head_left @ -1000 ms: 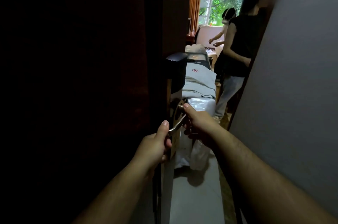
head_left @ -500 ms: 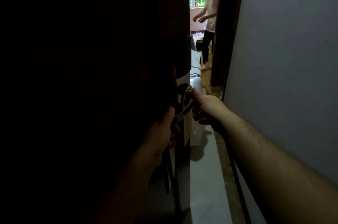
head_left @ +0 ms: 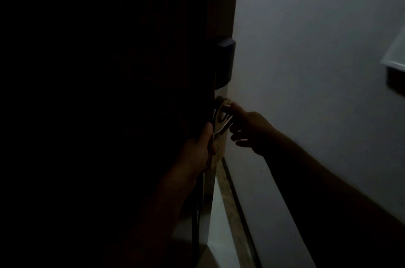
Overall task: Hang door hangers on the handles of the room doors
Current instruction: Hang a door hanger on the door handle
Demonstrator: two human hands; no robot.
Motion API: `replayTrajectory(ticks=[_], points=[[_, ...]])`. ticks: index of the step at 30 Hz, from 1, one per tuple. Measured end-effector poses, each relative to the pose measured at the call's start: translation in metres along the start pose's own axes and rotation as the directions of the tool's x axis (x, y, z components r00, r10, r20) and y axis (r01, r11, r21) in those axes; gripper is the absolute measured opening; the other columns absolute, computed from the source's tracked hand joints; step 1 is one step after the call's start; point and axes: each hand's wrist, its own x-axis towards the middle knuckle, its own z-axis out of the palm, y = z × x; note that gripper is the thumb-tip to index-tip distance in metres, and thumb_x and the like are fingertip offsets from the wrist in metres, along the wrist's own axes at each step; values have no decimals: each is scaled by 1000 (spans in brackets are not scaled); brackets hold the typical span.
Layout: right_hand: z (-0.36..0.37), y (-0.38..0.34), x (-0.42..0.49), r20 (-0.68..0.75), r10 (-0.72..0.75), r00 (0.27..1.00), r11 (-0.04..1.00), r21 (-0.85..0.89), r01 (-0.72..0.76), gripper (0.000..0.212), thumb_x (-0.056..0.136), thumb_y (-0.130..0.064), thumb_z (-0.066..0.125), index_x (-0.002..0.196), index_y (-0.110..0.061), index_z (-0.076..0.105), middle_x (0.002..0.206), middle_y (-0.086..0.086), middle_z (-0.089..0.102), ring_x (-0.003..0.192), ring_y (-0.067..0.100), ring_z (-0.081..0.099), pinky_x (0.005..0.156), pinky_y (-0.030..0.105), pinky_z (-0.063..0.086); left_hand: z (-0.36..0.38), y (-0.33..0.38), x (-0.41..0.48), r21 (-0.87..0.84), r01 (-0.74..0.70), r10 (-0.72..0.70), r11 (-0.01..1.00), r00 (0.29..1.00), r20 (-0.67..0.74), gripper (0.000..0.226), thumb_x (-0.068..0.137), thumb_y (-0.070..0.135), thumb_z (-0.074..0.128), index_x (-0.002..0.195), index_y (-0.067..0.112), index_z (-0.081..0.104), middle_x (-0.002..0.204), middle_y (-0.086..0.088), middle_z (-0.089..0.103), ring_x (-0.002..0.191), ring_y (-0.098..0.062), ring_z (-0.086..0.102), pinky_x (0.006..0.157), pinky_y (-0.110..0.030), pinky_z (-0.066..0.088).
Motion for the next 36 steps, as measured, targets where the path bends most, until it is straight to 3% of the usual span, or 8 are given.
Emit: replayTrajectory(ticks=[8,11,15,21,27,30,34,36], points=[[-46,21,-64,-138,7,990,1000,25,-3,51,91,-59,52,84,-10,63,78,9,61,68,22,59,70,33,47,38,4,-53,47,-23,18,999,995,95,46,101,52,35,83,16,56,75,-3,51,64,-15,49,63,-29,41],[-63,32,-87,-164,26,986,999,39,-20,54,91,-61,50,86,-8,64,80,10,62,71,23,60,72,34,49,53,3,-75,76,-13,4,997,994,105,44,100,53,35,106,18,63,97,-6,61,83,-18,59,72,-31,47],[-85,46,-116,-183,45,982,998,59,-35,54,91,-59,50,92,-7,64,84,10,63,75,24,61,81,40,52,71,7,-108,107,-2,-14,994,990,142,49,103,47,31,131,15,55,124,-14,61,104,-16,59,58,-20,43],[-114,65,-165,-212,50,976,996,77,-34,52,92,-56,54,95,-5,64,87,12,64,74,23,62,73,36,52,97,1,-150,128,17,-33,992,992,125,52,101,48,34,136,14,51,133,-16,57,117,-32,58,64,-26,43],[-136,84,-208,-261,24,965,1000,24,-18,40,98,-44,50,93,-7,62,95,15,63,75,23,62,73,38,53,113,-7,-191,137,13,-36,991,985,168,52,100,53,34,134,18,53,126,-8,60,107,-25,60,59,-25,42],[-146,92,-230,-288,18,957,1000,-12,-23,38,99,-35,51,106,1,62,99,19,64,81,27,63,77,41,55,120,-5,-212,124,38,-61,992,981,185,53,99,53,37,134,16,51,128,-10,58,103,-24,60,62,-27,44],[-155,103,-258,-318,23,948,999,-36,-37,25,99,-27,51,94,-5,61,91,15,62,74,23,61,74,39,54,125,-8,-235,139,44,-76,989,968,237,54,99,53,37,137,18,49,134,-10,56,110,-26,59,62,-25,43],[-159,106,-269,-334,63,941,998,18,-61,21,98,-20,53,101,-2,62,94,16,60,70,20,58,68,33,51,127,-8,-245,146,55,-91,988,963,255,54,99,53,38,139,18,48,135,-11,56,116,-28,58,61,-23,43]])
